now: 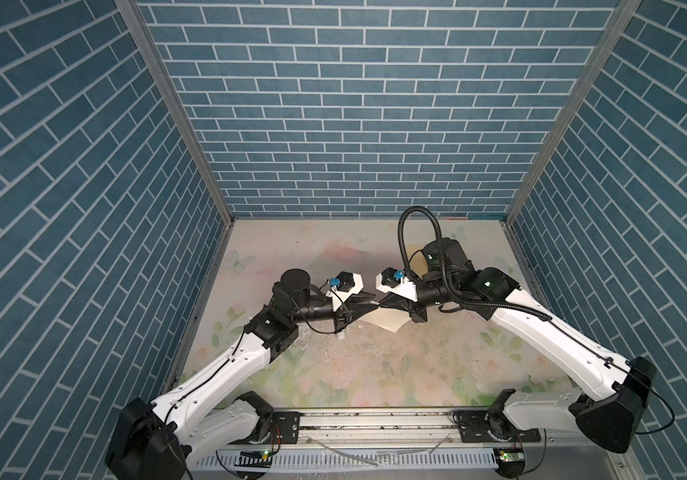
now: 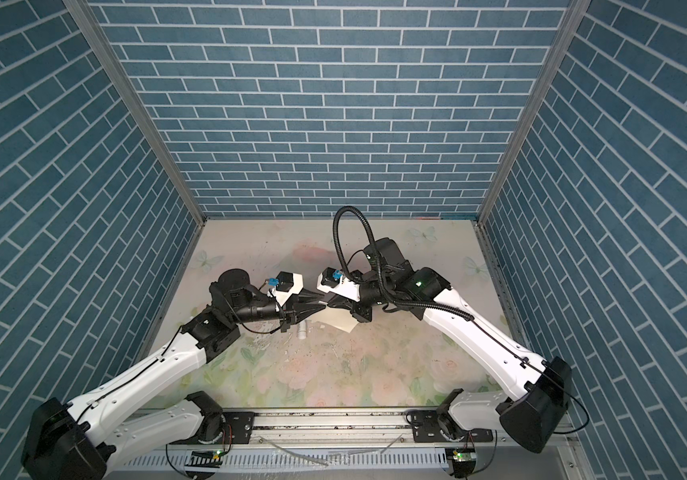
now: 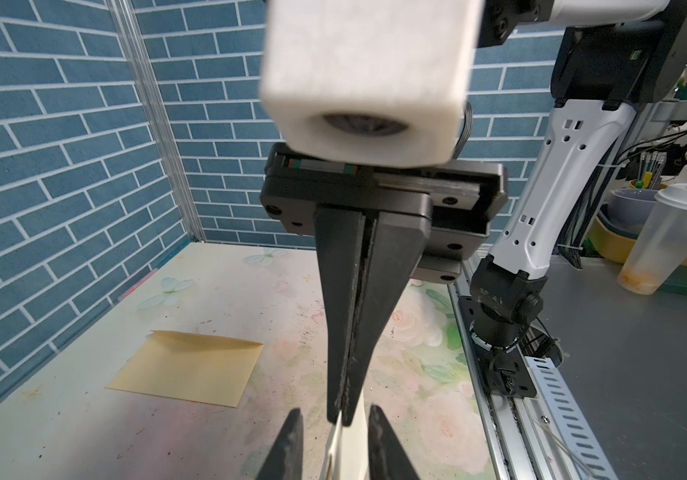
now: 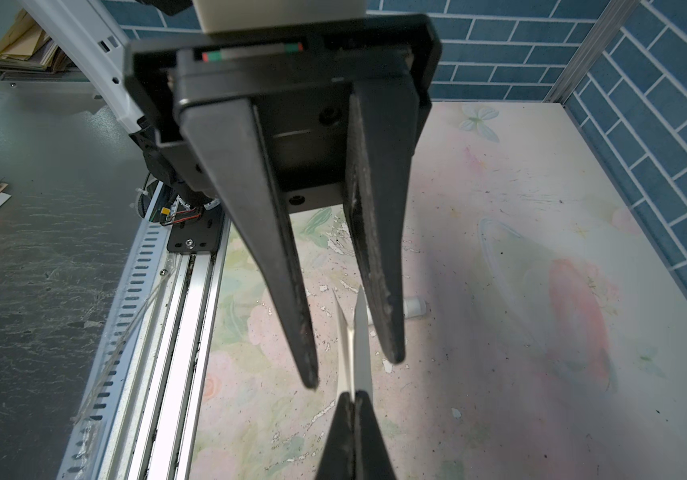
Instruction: Place the letter into the envelope and seal it
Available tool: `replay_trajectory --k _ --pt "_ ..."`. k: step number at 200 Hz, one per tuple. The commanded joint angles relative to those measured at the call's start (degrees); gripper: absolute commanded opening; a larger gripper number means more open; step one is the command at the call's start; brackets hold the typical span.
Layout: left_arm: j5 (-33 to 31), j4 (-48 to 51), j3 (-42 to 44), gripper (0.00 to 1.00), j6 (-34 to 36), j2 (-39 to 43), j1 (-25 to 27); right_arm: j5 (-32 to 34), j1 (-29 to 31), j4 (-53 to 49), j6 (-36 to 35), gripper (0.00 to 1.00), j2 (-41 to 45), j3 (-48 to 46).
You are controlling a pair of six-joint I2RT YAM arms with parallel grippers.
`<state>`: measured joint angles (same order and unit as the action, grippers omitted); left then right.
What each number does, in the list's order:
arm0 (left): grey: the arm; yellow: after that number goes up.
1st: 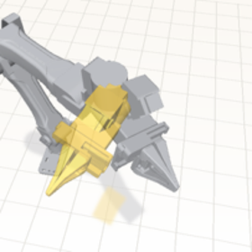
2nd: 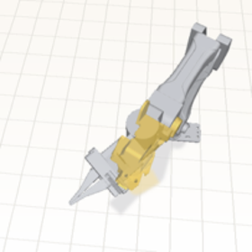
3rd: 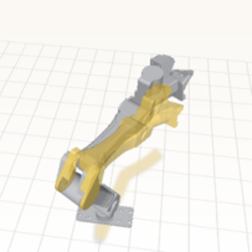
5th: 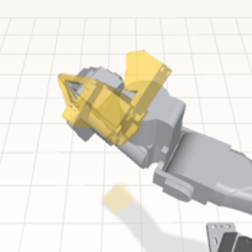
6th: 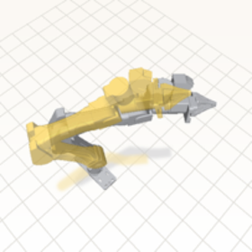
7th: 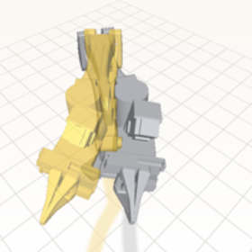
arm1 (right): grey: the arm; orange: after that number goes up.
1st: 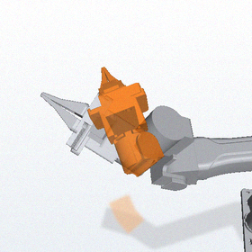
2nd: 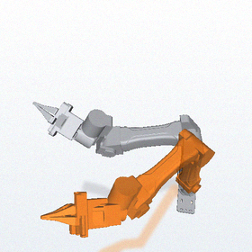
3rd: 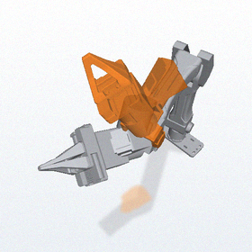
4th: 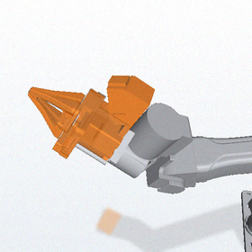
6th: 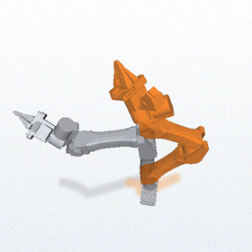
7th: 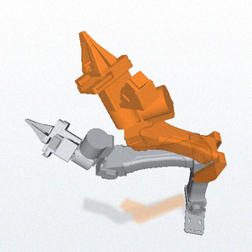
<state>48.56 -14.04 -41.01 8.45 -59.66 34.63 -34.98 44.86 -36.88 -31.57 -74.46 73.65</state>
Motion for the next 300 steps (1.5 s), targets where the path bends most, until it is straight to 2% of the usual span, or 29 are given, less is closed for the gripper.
replay_trajectory --k 1,37,75,173,193,300 --pt "1.77 0.36 -1.24 0.25 0.15 -0.59 0.0 -0.02 0.27 -0.38 -3.01 0.0 0.14 2.82" --pt "1.49 0.69 -1.17 0.2 0.3 -0.75 0.0 0.0 0.32 -0.23 -3.01 0.0 0.19 2.82" --pt "1.2 0.42 -0.94 0.0 0.37 -0.68 0.02 0.28 0.32 -0.14 -2.95 0.0 0.28 2.48" --pt "0.1 -1.47 -0.04 0.0 0.34 1.29 0.0 4.53 0.14 0.28 -0.6 0.0 0.39 0.59" --pt "-0.1 -1.44 0.1 0.0 0.5 1.73 0.0 5.69 0.09 0.34 -0.4 0.04 0.36 -0.07" --pt "-1.05 -0.06 0.41 0.0 1.84 3.54 0.0 7.21 -1.58 -0.02 0.54 0.06 1.51 -2.5"
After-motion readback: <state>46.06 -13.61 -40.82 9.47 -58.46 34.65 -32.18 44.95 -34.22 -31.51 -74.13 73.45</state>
